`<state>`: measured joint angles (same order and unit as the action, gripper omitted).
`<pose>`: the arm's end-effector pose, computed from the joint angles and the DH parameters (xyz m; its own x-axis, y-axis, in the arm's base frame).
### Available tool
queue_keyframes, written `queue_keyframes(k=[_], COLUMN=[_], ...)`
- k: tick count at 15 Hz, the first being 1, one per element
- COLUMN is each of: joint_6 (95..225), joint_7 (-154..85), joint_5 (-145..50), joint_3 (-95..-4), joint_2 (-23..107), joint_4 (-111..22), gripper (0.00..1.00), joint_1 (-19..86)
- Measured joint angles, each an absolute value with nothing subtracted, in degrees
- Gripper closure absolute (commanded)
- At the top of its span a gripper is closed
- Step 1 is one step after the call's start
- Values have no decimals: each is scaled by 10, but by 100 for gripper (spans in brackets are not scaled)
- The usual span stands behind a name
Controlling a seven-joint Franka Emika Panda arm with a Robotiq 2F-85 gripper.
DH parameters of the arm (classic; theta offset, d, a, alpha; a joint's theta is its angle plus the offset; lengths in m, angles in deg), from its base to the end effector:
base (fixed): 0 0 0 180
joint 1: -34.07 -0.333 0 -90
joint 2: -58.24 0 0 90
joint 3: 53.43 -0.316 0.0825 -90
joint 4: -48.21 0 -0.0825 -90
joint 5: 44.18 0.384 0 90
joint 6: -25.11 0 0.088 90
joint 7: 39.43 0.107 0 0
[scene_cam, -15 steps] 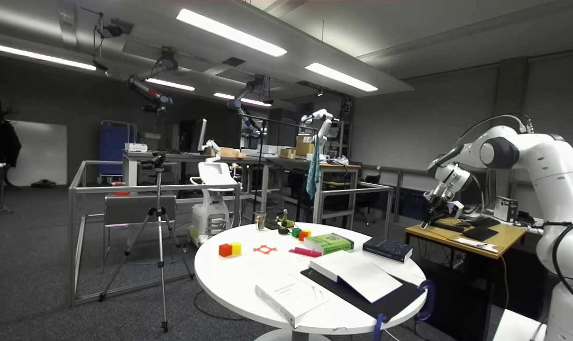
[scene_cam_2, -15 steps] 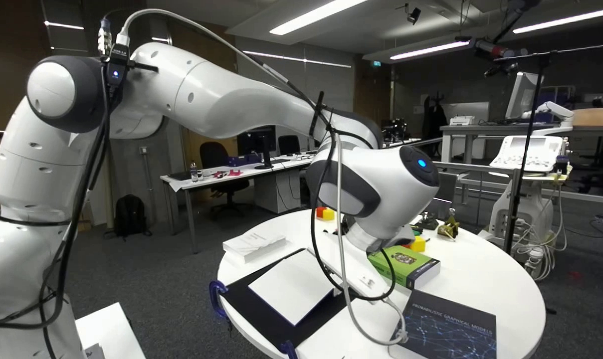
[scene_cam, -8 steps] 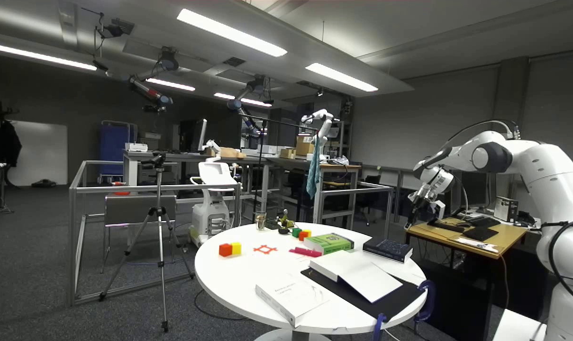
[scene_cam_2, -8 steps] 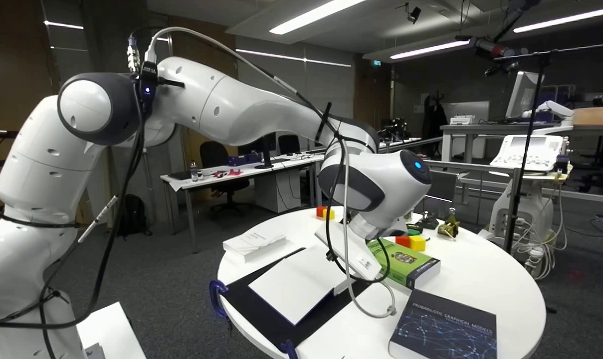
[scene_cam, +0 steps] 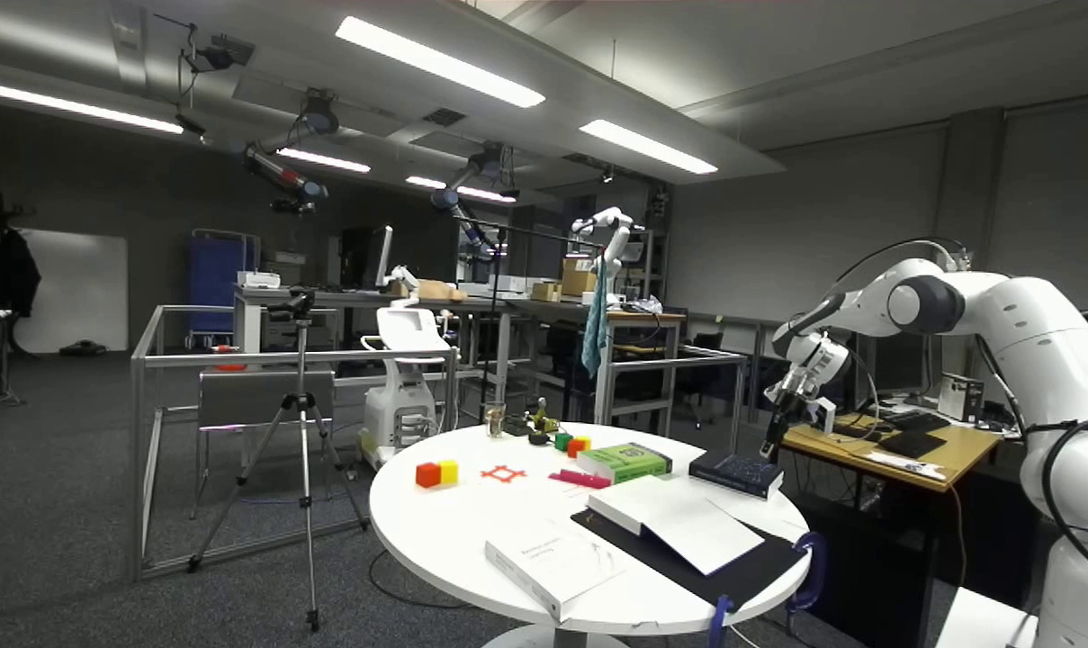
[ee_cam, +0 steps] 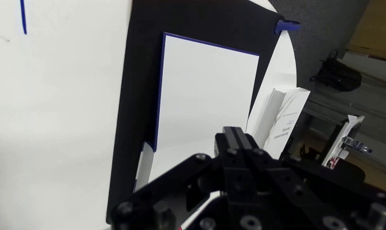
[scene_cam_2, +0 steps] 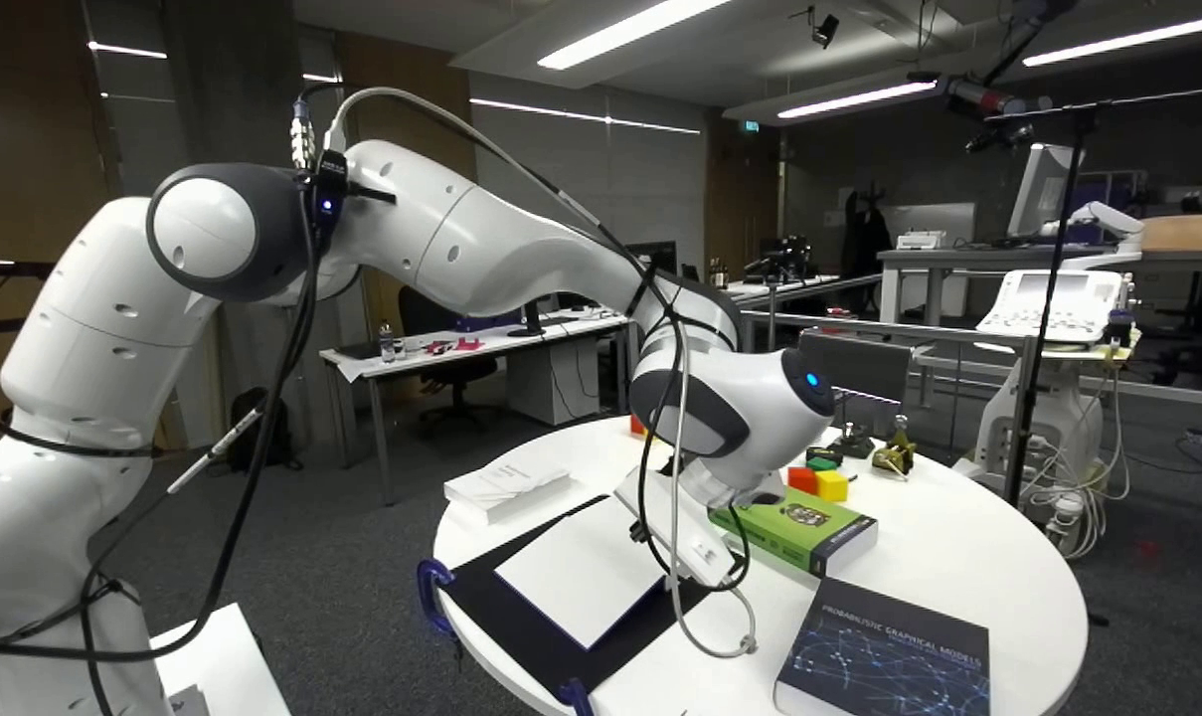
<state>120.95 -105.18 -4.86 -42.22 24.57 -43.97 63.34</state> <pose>0.5343 -0.3559 0.2728 0.9750 0.1208 0.1866 0.2134 -0.7434 -0.6339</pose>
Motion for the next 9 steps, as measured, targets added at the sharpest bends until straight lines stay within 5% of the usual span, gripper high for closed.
queue_keyframes(k=[9], joint_6=[1296], joint_7=[-1049], joint_5=[-49], joint_3=[-423], joint_2=[231], joint_4=[-493], gripper=[99], joint_1=[619])
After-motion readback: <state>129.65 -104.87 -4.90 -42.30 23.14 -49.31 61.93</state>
